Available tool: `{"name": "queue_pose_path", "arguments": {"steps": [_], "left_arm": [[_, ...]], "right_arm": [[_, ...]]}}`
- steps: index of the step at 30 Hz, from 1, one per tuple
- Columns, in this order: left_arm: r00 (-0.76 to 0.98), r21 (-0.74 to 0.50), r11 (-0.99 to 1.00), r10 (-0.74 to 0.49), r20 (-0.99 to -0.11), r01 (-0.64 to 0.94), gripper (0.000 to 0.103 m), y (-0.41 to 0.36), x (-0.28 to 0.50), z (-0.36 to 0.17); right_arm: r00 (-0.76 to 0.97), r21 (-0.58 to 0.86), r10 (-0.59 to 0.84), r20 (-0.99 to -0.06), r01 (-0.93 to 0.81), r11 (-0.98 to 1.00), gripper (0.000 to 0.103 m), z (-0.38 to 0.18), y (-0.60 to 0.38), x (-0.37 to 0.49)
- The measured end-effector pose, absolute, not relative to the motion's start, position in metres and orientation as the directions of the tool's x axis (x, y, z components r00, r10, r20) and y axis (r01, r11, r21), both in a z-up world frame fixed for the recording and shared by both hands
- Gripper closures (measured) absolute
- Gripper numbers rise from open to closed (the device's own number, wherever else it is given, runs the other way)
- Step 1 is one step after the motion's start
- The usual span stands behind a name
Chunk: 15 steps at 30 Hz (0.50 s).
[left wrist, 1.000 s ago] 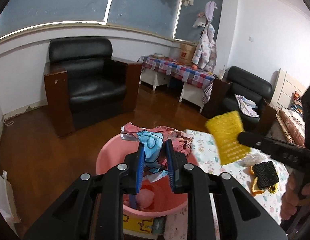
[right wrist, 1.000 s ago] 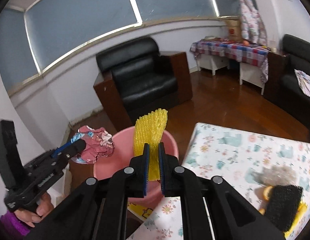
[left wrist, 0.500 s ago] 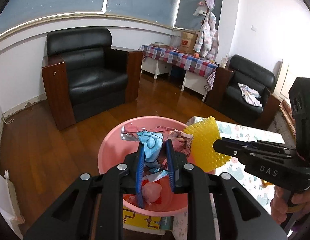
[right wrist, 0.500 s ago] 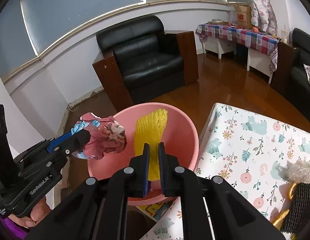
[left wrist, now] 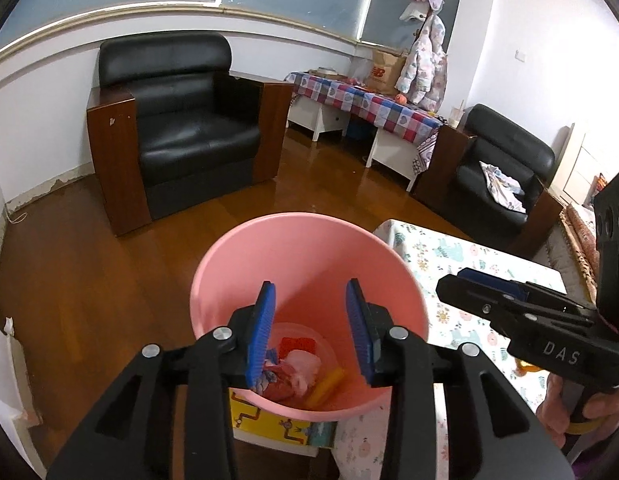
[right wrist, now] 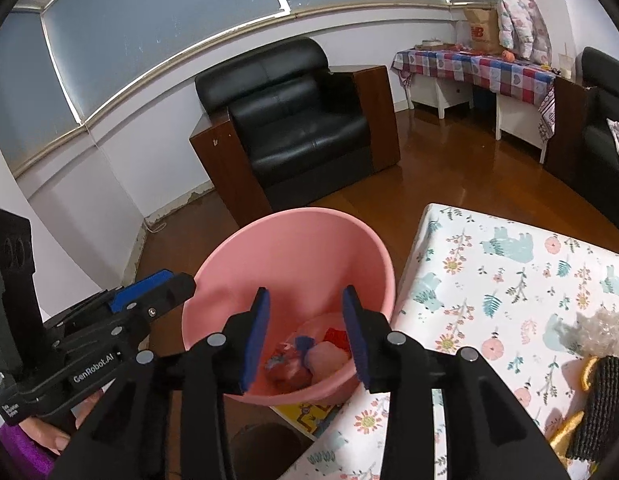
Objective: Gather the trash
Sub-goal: 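Carry both items over the pink bucket and open both grippers to drop them, then grasp an orange peel with the left gripper while the right grasps the black foam net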
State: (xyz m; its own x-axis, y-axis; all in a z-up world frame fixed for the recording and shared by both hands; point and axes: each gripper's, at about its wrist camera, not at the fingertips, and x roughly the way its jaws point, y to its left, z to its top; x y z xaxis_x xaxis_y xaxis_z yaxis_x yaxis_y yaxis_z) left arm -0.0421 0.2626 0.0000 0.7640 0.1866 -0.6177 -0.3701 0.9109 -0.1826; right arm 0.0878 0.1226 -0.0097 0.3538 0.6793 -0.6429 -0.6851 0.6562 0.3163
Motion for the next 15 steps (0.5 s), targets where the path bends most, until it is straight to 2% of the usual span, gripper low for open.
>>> {"name": "queue_pose_path", "arguments": {"steps": [15], "left_arm": [[0.803,-0.128,0.964,0.118,-0.584,-0.234,0.066,0.176,-0.032,0.005]], "right_arm": [[0.481,0.275,0.623,-0.617,-0.61,0.743,0.066,-0.007,0.03,0.06]]}}
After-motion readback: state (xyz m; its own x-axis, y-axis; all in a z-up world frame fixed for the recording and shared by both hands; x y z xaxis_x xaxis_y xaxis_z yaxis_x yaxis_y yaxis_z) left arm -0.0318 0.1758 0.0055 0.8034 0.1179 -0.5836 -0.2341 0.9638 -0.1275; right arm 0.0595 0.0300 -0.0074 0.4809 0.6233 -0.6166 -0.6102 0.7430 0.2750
